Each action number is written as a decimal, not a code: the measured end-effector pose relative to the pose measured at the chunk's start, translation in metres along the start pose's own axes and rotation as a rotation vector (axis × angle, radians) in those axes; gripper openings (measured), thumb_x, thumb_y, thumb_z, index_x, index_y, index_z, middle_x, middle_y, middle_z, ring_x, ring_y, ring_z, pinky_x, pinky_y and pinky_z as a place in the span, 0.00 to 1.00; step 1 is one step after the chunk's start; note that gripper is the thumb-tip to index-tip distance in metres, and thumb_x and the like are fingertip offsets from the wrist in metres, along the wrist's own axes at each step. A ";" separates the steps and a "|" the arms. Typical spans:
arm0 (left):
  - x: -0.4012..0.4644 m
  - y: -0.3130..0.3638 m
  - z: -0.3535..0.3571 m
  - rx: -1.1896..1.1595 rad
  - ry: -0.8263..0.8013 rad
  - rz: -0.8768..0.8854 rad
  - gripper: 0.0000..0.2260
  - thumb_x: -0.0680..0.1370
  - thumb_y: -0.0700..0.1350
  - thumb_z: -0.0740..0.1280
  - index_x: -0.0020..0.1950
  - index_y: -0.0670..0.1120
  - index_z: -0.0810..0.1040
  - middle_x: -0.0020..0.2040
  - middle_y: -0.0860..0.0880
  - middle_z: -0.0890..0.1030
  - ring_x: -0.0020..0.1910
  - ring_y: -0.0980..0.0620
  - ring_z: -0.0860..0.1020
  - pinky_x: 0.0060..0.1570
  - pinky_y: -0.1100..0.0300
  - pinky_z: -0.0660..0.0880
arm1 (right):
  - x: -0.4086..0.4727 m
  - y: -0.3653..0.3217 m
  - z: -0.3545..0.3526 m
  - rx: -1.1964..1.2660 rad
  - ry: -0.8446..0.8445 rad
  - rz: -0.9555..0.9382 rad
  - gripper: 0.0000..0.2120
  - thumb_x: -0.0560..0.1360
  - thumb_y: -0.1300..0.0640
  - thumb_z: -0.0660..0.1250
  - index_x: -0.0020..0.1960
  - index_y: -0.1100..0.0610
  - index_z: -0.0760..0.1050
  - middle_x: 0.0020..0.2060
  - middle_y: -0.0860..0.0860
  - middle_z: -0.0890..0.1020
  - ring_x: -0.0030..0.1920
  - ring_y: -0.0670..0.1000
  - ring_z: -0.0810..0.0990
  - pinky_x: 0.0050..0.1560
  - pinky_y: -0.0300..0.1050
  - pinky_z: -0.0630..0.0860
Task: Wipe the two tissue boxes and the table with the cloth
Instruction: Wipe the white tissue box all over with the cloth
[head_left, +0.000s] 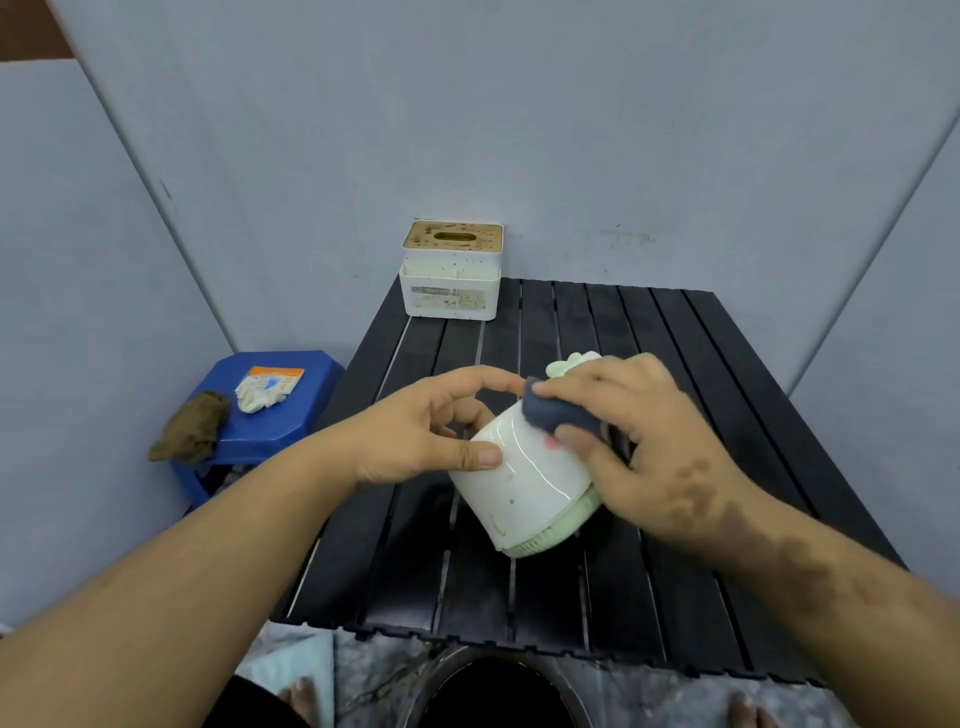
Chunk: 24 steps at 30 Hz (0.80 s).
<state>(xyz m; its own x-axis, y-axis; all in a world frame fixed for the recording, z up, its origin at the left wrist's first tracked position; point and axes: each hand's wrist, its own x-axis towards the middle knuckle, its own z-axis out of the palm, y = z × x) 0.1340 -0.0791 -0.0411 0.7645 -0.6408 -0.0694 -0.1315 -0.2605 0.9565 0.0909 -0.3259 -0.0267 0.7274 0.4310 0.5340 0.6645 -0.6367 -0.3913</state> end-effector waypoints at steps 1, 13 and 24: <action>0.000 0.000 -0.002 0.004 -0.003 -0.005 0.27 0.74 0.49 0.74 0.72 0.57 0.73 0.58 0.34 0.82 0.59 0.31 0.79 0.61 0.37 0.76 | 0.001 0.016 -0.006 -0.005 0.056 0.100 0.16 0.74 0.60 0.68 0.61 0.49 0.78 0.52 0.42 0.79 0.54 0.51 0.72 0.58 0.30 0.63; 0.000 -0.003 -0.004 0.015 0.001 0.004 0.28 0.75 0.49 0.73 0.74 0.54 0.71 0.57 0.35 0.82 0.57 0.31 0.79 0.59 0.40 0.77 | -0.029 -0.023 0.001 -0.108 -0.096 -0.161 0.18 0.70 0.65 0.68 0.59 0.53 0.79 0.56 0.49 0.77 0.49 0.56 0.72 0.61 0.47 0.69; -0.004 0.000 -0.006 -0.003 -0.014 0.000 0.28 0.73 0.49 0.74 0.72 0.58 0.73 0.58 0.39 0.84 0.58 0.41 0.83 0.59 0.51 0.79 | 0.001 0.013 0.000 -0.038 0.134 0.213 0.15 0.72 0.64 0.67 0.57 0.55 0.81 0.52 0.49 0.80 0.56 0.54 0.74 0.61 0.32 0.64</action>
<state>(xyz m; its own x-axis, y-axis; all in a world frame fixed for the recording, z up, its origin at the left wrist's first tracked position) 0.1348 -0.0721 -0.0388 0.7555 -0.6511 -0.0734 -0.1299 -0.2585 0.9572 0.1007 -0.3334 -0.0315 0.8197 0.1975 0.5376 0.4895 -0.7288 -0.4787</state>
